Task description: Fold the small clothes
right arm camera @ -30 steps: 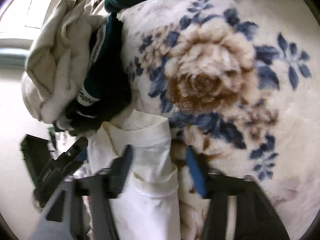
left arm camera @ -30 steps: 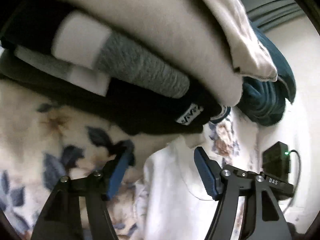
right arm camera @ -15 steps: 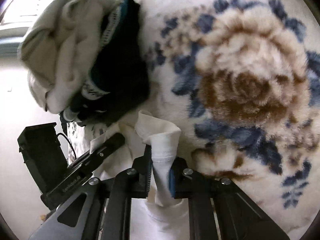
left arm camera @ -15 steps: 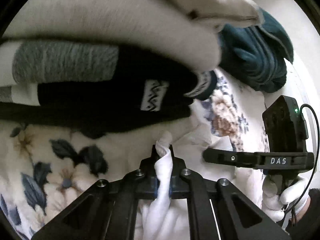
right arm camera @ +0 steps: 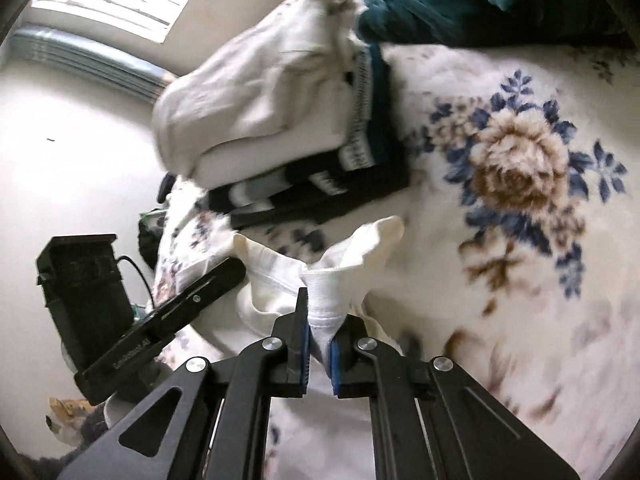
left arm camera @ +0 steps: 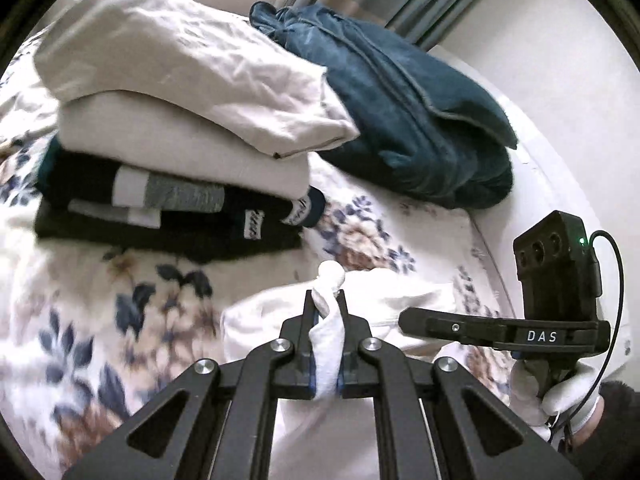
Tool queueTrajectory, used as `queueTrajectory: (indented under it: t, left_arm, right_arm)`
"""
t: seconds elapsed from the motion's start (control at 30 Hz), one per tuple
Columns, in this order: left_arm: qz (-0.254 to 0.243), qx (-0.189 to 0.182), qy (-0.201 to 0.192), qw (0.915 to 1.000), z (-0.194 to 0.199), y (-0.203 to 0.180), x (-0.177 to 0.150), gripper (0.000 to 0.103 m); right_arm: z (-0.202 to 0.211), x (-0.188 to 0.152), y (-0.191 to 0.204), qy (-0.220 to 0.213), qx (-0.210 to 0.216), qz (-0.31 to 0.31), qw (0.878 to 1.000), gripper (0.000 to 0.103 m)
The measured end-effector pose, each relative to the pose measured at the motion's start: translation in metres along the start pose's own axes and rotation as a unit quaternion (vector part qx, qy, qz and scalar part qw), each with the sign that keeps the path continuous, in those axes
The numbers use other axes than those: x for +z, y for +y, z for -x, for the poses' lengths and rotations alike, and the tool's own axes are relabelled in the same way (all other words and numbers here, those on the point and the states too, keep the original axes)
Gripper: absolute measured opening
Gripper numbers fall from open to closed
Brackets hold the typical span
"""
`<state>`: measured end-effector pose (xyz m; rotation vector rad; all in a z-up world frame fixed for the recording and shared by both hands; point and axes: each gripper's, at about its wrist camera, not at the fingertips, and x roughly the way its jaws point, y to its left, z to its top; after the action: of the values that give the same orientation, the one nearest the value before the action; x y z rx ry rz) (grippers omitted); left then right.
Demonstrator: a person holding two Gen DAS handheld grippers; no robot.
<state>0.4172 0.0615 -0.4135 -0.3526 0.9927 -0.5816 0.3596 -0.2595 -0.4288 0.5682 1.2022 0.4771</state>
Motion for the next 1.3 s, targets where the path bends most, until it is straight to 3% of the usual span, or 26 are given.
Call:
queueTrajectory:
  t: [0.17, 0.33, 0.47, 0.53, 0.57, 0.6, 0.63, 0.7, 0.77, 0.87, 0.97, 1.03, 1.17, 1.23, 1.27, 1.3]
  left_arm:
    - [0.002, -0.005, 0.005, 1.0, 0.02, -0.021, -0.033, 0.004]
    - [0.004, -0.015, 0.023, 0.9996, 0.052, -0.036, -0.089, 0.004]
    - [0.039, -0.019, 0.066, 0.9969, 0.073, -0.031, -0.152, 0.006]
    - [0.07, -0.015, 0.106, 0.9918, 0.078, -0.023, -0.189, 0.018]
    - [0.081, -0.012, 0.122, 0.9892, 0.08, -0.019, -0.203, 0.032]
    - [0.097, -0.005, 0.139, 0.9856, 0.084, -0.014, -0.22, 0.046]
    - [0.118, -0.001, 0.154, 0.981, 0.092, -0.007, -0.238, 0.049]
    - [0.145, 0.008, 0.174, 0.974, 0.108, 0.003, -0.261, 0.049]
    - [0.168, 0.017, 0.188, 0.9675, 0.124, 0.013, -0.274, 0.049]
    - [0.187, 0.033, 0.175, 0.9661, 0.141, 0.021, -0.268, 0.049]
    - [0.193, 0.035, 0.153, 0.9686, 0.133, 0.026, -0.246, 0.05]
    - [0.19, 0.017, 0.148, 0.9704, 0.112, 0.027, -0.232, 0.05]
    - [0.192, 0.007, 0.172, 0.9662, 0.052, 0.032, -0.218, 0.05]
    - [0.179, 0.019, 0.178, 0.9675, 0.031, 0.029, -0.213, 0.05]
    - [0.169, 0.022, 0.169, 0.9706, 0.026, 0.025, -0.211, 0.048]
    - [0.159, 0.029, 0.157, 0.9744, 0.026, 0.02, -0.209, 0.036]
  right_arm:
    - [0.029, -0.049, 0.034, -0.01, 0.001, 0.021, 1.0, 0.007]
    - [0.046, -0.114, 0.061, 0.006, -0.002, 0.054, 0.999, 0.007]
    - [0.058, -0.18, 0.063, 0.029, -0.016, 0.059, 0.998, 0.007]
    - [0.059, -0.218, 0.058, 0.055, -0.026, 0.067, 0.996, 0.007]
    - [0.058, -0.233, 0.055, 0.074, -0.03, 0.068, 0.995, 0.009]
    - [0.054, -0.253, 0.05, 0.106, -0.046, 0.068, 0.991, 0.018]
    - [0.05, -0.267, 0.045, 0.133, -0.059, 0.063, 0.987, 0.024]
    - [0.049, -0.298, 0.032, 0.172, -0.074, 0.041, 0.982, 0.052]
    - [0.059, -0.319, 0.02, 0.177, -0.079, -0.001, 0.981, 0.055]
    - [0.081, -0.331, 0.009, 0.141, -0.089, -0.068, 0.984, 0.055]
    - [0.092, -0.33, -0.004, 0.085, -0.077, -0.16, 0.98, 0.055]
    - [0.086, -0.327, -0.01, 0.062, -0.073, -0.197, 0.976, 0.055]
    - [0.065, -0.307, -0.026, 0.015, -0.076, -0.241, 0.967, 0.055]
    - [0.053, -0.296, -0.033, 0.003, -0.081, -0.248, 0.965, 0.055]
    - [0.048, -0.291, -0.038, -0.002, -0.087, -0.256, 0.963, 0.055]
    - [0.043, -0.287, -0.041, -0.007, -0.081, -0.262, 0.962, 0.055]
